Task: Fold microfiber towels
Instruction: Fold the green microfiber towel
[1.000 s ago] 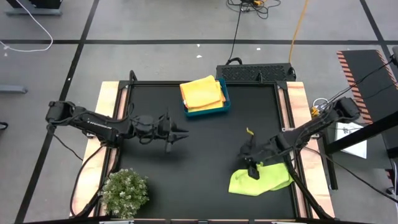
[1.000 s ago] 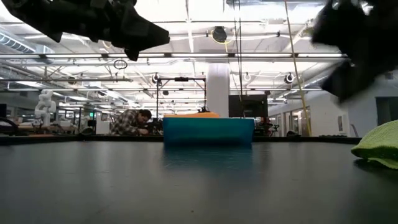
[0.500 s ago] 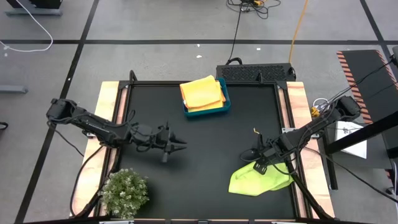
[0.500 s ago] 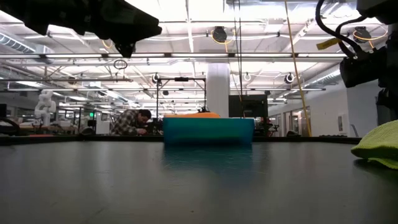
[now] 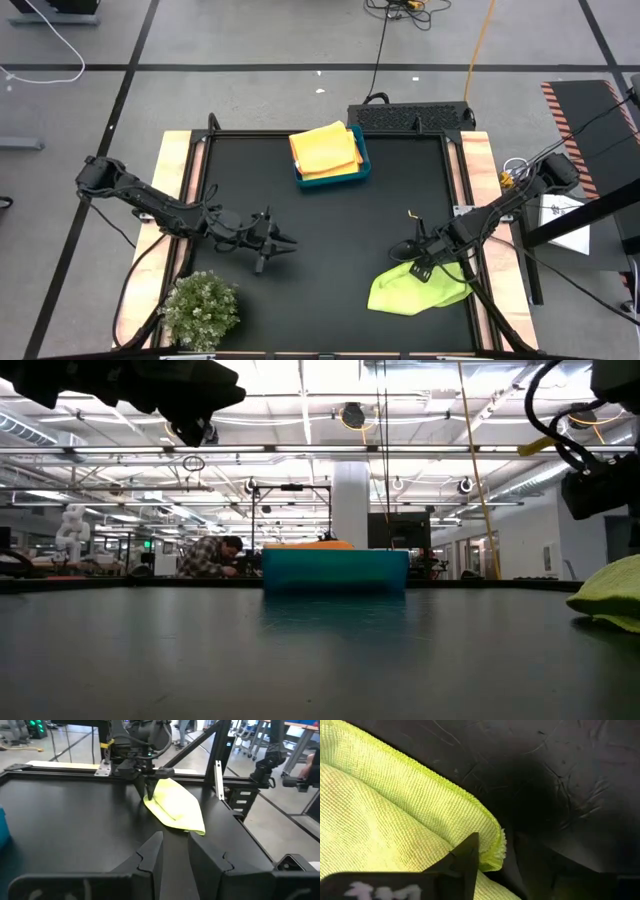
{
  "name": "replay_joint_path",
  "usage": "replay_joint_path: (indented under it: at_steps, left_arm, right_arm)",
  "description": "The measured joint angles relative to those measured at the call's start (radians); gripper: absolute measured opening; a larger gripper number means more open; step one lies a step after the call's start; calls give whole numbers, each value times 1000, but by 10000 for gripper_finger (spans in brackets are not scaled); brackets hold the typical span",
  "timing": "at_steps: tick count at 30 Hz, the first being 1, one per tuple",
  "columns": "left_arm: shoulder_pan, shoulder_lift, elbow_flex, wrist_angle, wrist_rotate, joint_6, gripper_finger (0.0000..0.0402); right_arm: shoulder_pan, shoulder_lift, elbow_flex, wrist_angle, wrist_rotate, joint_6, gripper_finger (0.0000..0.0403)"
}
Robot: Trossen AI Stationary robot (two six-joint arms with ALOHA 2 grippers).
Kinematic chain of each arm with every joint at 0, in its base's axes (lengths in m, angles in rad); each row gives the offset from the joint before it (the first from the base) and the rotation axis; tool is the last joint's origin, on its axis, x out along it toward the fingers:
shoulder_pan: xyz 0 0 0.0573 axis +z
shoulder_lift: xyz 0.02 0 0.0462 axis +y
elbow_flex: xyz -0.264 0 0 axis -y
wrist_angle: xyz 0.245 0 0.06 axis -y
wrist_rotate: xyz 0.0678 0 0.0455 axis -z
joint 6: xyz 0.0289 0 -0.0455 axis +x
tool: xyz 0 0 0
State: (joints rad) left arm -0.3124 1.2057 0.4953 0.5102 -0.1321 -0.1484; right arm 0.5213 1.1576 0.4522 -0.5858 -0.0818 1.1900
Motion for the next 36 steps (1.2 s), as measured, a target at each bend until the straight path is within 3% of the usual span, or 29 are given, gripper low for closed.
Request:
replay_joint_path:
  at_steps: [8,18,21,26,31,36]
  left_arm:
    - [-13,0,0,-6,-68,-8,90]
    - [13,22,0,83,-105,42,90]
    - [34,44,1,141,-88,41,90]
    - [78,96,1,192,-64,-2,91]
    - [124,133,48,192,-44,-24,111]
    - [120,137,141,135,-43,37,147]
  right_arm:
    - [10,-21,34,-27,70,-91,8]
    - [-70,-39,175,-11,371,-284,1]
    - [-99,-39,251,2,498,-408,1]
    - [-129,-40,370,200,669,-691,1]
    - [-152,-40,412,462,714,-989,1]
    - [-184,-39,413,546,715,-1075,0]
